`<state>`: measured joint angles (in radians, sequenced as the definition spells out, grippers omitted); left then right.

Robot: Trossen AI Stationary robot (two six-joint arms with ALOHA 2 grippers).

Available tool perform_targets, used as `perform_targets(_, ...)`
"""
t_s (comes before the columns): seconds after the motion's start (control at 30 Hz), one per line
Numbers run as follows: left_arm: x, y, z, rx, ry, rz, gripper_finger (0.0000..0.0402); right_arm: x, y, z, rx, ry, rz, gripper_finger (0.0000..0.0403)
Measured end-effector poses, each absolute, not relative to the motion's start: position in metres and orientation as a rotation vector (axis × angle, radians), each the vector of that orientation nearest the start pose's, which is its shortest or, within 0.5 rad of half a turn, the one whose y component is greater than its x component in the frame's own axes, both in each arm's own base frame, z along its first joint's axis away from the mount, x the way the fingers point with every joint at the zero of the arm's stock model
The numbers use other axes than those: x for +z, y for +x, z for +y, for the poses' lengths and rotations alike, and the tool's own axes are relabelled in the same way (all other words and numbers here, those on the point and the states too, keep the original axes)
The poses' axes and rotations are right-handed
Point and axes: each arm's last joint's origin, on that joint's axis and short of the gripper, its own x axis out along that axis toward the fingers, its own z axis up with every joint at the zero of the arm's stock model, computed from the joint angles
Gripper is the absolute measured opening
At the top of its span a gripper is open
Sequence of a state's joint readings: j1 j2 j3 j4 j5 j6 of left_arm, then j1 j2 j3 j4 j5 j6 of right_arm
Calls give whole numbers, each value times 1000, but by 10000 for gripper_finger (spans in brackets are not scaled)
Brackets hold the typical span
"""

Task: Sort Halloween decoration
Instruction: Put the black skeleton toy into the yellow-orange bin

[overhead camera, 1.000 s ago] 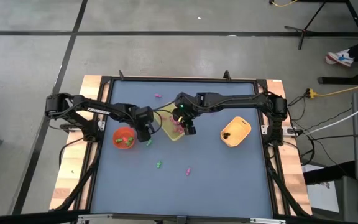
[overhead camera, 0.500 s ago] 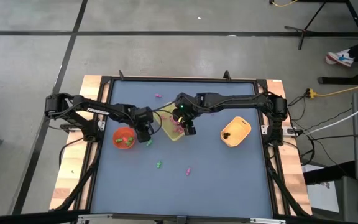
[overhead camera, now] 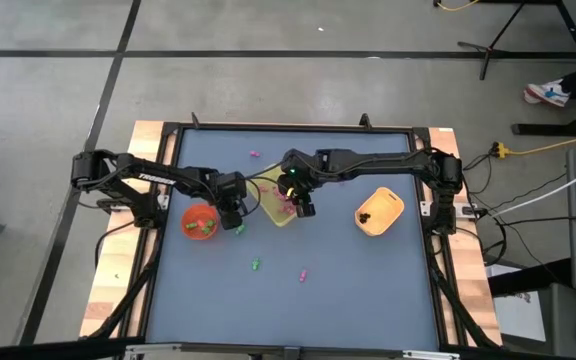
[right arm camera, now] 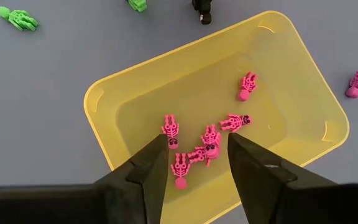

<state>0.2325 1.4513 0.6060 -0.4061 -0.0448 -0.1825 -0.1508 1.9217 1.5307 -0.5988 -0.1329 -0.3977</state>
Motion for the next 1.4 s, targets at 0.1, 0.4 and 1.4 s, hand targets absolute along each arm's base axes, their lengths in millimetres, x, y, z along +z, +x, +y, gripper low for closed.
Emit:
perform_targets(0.1,130,220,53,350,-281,1227,16,233,409,-58,178,-225,965,166)
perform_targets(0.4,151,238,49,337,-269,1187,17,235,407,-57,189,-206,968,166)
perform_targets(1.4,209,291,-11,97,-183,838,18,274,353,-45,249,-112,725,166)
